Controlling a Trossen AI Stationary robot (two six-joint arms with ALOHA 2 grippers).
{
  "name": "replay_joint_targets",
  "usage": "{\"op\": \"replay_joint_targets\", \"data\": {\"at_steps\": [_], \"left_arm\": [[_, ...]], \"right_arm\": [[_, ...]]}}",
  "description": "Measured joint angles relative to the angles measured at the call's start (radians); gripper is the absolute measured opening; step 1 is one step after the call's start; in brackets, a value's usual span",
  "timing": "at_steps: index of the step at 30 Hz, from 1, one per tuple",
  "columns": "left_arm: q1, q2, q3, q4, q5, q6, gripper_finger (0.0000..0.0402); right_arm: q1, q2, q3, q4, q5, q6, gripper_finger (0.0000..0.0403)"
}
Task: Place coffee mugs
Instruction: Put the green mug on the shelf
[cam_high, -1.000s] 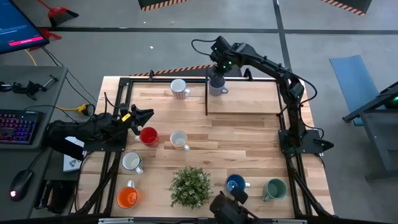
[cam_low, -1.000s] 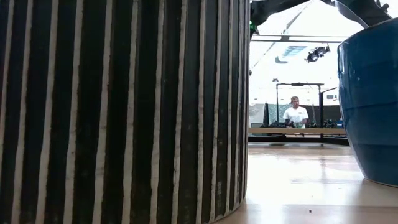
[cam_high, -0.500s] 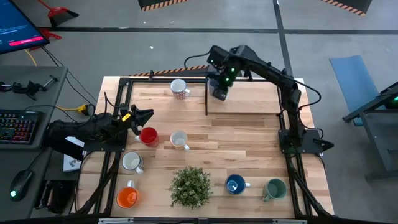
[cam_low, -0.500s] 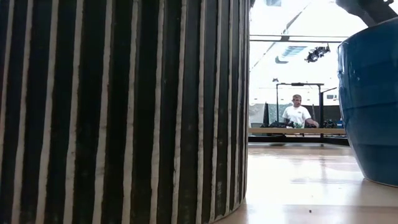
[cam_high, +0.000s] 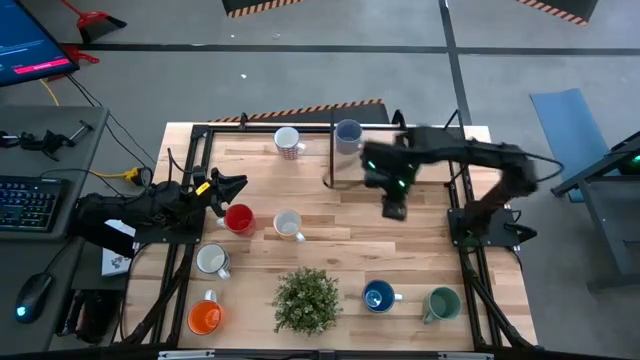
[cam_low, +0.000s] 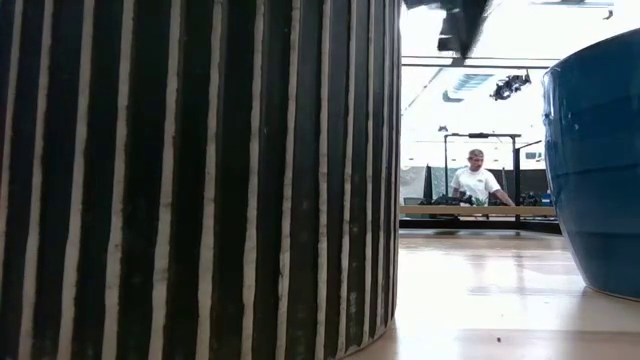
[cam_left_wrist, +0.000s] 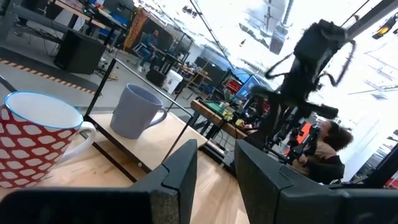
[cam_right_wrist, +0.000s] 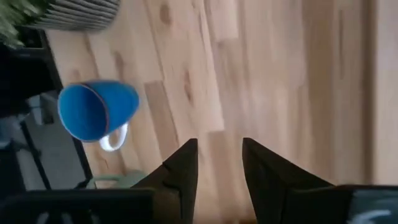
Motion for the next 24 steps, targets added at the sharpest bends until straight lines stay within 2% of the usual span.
{"op": "replay_joint_targets", "data": {"at_steps": [6,11,17,24], "left_arm": [[0.0,0.0,0.0,0.0,0.0,-0.017,0.0097],[0.0,0.0,0.0,0.0,0.0,-0.017,0.0097],[0.0,0.0,0.0,-0.001,0.0,-0.017,0.0097],[0.0,0.0,0.0,-0.002,0.0,-0.017,0.0097]], "right_arm": [[0.176,-0.261,-0.328,0.279,0.062,0.397,0.0106],[0.344,-0.376,-0.493,0.36,0.092,0.636,0.0106],[0.552,-0.397,-0.552,0.356,0.088,0.819,0.0106],[0.76,-0.397,-0.552,0.364,0.147,1.016,0.0106]]}}
